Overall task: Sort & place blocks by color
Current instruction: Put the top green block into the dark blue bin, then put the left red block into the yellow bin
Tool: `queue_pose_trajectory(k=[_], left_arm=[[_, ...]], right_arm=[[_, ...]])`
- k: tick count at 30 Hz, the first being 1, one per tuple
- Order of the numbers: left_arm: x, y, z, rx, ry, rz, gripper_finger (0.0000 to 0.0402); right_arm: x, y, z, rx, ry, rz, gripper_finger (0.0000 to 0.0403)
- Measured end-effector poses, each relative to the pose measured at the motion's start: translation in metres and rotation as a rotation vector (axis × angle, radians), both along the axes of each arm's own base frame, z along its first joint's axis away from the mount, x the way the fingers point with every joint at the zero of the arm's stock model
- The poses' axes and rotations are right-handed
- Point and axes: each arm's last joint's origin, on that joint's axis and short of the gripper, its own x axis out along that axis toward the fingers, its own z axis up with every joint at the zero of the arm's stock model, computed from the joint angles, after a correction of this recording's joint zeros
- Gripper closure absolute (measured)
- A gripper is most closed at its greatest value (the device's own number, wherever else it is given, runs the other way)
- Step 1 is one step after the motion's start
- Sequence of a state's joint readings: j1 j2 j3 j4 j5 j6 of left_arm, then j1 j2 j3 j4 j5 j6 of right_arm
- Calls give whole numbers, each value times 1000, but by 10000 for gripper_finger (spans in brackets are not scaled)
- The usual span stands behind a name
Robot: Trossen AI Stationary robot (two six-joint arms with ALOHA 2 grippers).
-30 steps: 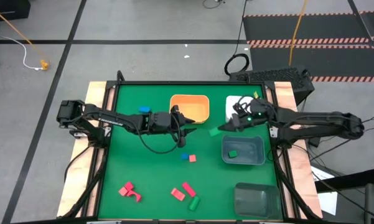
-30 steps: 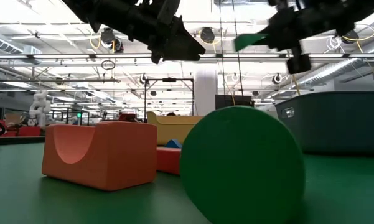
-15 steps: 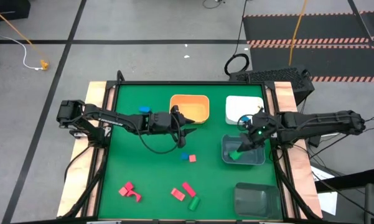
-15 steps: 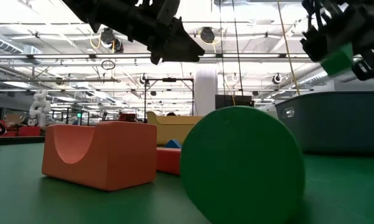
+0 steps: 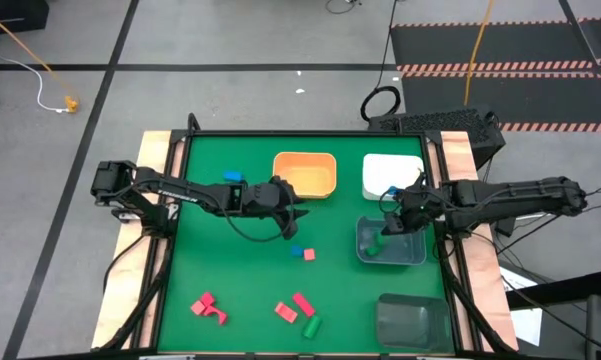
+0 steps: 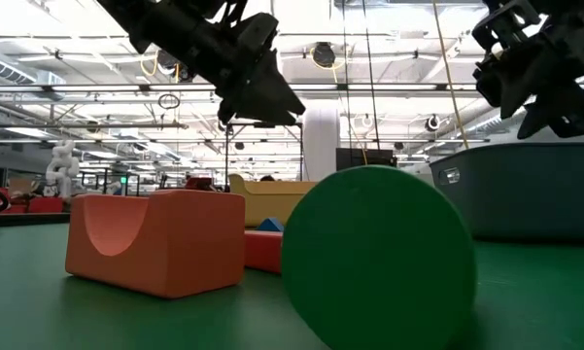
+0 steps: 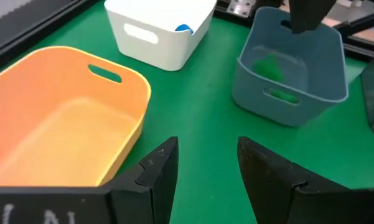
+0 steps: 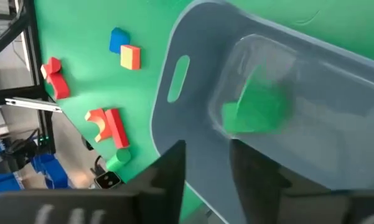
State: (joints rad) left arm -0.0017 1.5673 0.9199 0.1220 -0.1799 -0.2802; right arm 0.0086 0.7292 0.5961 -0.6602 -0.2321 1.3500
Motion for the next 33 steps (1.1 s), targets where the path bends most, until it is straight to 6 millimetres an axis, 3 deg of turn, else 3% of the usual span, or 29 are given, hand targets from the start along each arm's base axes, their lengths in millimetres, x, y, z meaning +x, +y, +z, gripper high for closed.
queue_pose_trajectory(k=[8, 15, 19, 26, 33], left_arm=[[0, -1, 0, -40, -7, 4, 236], [0, -13, 0, -206, -5, -143, 236], [-2, -29, -3, -215, 32, -180, 236], [-16, -70, -4, -267, 278, -113, 236], [-36, -107, 23, -353, 510, 21, 236]], right_arm=[[14, 0, 14, 40, -190, -58, 186], [34, -6, 54, -108, -670, -208, 177], [39, -8, 69, -199, -847, -219, 181], [53, -4, 71, -209, -927, -115, 181], [65, 2, 62, -158, -913, 63, 181]])
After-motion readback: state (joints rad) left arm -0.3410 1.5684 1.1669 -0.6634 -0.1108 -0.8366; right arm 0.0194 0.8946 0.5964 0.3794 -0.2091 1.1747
